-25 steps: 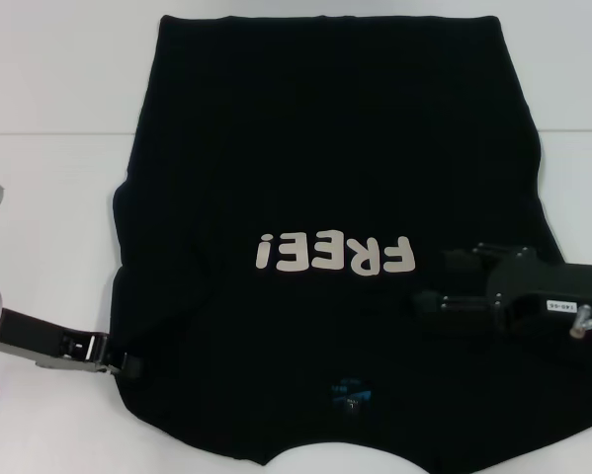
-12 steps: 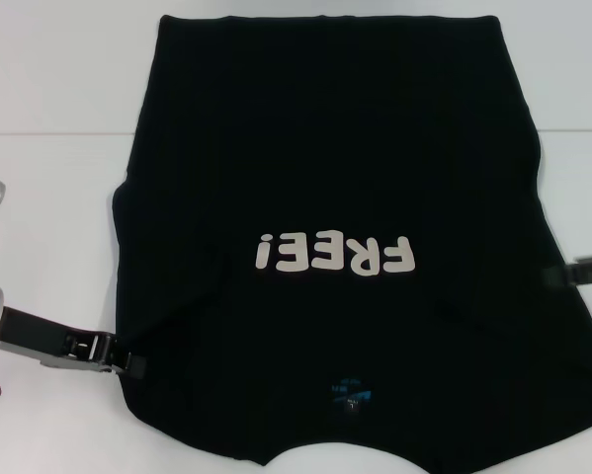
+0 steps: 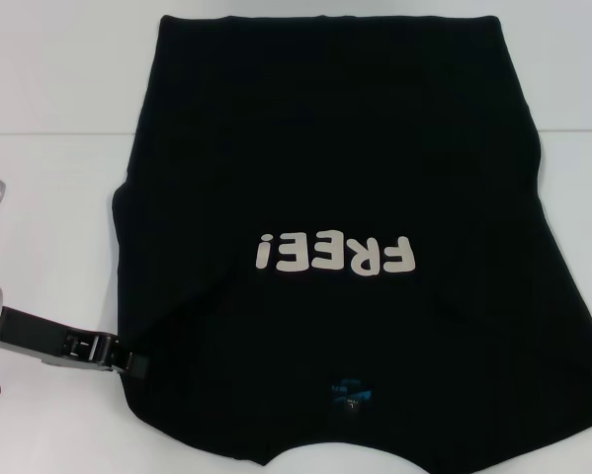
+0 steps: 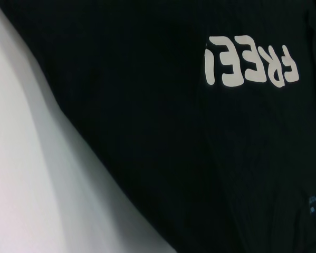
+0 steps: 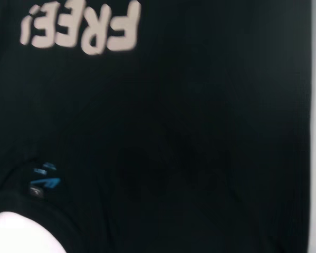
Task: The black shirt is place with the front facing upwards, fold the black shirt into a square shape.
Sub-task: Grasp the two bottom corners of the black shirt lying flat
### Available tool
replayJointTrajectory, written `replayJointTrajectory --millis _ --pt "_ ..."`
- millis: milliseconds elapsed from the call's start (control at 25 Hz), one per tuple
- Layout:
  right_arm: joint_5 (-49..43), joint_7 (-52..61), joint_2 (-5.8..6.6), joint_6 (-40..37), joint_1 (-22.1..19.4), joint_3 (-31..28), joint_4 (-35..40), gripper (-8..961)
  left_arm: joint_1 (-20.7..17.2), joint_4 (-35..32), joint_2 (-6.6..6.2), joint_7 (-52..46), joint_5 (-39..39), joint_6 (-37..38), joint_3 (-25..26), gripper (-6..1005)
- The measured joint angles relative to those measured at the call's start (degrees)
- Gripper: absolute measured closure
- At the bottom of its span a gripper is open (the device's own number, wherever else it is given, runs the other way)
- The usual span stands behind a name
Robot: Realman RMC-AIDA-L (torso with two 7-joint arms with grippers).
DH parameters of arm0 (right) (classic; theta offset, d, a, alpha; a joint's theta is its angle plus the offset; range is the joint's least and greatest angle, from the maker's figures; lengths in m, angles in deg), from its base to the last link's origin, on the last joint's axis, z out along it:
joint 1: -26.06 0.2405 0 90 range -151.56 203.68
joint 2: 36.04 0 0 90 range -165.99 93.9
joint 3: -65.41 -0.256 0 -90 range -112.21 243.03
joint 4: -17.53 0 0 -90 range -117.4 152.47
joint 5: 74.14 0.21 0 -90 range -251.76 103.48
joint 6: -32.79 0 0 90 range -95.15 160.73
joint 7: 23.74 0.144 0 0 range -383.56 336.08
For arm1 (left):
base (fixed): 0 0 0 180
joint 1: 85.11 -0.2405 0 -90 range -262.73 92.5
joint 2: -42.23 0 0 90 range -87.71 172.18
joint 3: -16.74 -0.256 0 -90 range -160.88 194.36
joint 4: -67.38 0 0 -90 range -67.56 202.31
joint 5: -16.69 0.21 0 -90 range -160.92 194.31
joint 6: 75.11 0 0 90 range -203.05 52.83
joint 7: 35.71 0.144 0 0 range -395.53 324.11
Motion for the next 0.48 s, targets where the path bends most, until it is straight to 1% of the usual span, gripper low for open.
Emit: replayJointTrajectory --millis 280,480 --pt "-1.0 0.6 0.25 2.2 -1.3 0.1 -0.7 75 0.0 0.0 -0.01 0.0 0.0 -0.1 0.0 964" --pt "-1.8 0.8 0.11 4.2 -1.4 0.5 -1.9 113 0.0 0.0 0.0 0.0 0.0 -0.3 0.0 964"
